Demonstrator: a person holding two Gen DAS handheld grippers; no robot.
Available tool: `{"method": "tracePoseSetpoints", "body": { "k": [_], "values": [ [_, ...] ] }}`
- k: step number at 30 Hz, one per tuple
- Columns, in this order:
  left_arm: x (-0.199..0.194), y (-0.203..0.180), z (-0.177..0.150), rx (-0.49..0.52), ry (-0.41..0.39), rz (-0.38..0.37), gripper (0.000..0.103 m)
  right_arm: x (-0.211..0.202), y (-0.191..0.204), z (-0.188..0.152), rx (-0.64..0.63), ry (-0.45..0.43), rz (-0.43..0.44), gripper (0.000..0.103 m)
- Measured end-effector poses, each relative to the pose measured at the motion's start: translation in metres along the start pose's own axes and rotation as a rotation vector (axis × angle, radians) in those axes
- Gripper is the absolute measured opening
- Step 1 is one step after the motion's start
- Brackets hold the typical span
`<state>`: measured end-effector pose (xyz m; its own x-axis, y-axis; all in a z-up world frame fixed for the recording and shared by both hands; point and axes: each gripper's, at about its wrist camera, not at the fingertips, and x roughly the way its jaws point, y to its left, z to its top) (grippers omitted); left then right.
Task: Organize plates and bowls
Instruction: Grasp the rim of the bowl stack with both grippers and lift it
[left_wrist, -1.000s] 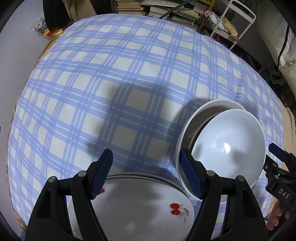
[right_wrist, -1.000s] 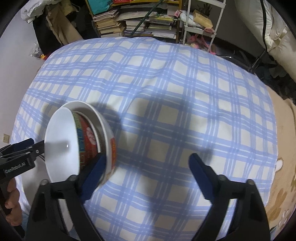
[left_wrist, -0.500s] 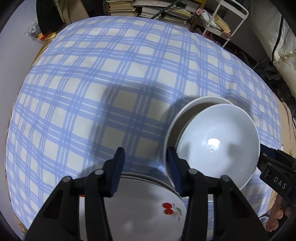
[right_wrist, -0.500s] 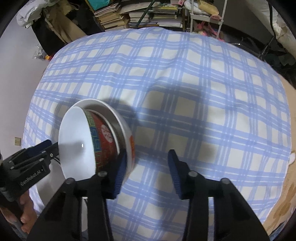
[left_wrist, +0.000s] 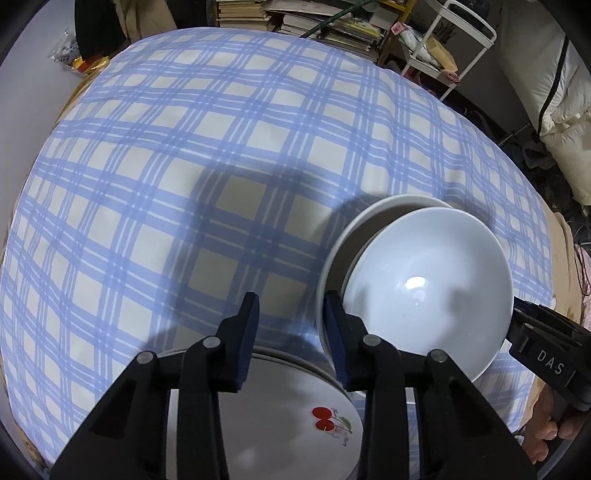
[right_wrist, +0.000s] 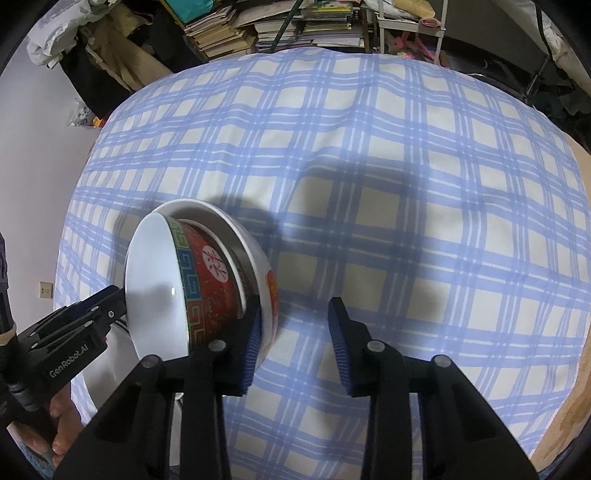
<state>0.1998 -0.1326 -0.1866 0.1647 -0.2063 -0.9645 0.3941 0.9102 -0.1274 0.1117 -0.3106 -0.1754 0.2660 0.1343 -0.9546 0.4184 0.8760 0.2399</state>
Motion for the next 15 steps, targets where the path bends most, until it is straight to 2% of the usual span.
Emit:
{"method": "tracePoseSetpoints", "body": {
  "k": [5, 12, 15],
  "values": [
    [-0.0005, -0.0015, -0.0003, 0.007, -0.006, 0.016, 0.033, 0.0025, -0.0011, 0.0054, 0.028, 0.045, 0.011, 0.037],
    [0.0011, -0.0001, -0.0012, -0.025, -0.002, 0.017, 0.033, 0.0047, -0.0005, 0.0045, 0.027, 0.039, -0.004, 0.037],
    [0.0022, 0.0031, -0.0003, -0.047, 0.0, -0.004, 0.033, 0.0061, -0.0038, 0.003, 0.044, 0.032, 0.005, 0.037]
  ]
}}
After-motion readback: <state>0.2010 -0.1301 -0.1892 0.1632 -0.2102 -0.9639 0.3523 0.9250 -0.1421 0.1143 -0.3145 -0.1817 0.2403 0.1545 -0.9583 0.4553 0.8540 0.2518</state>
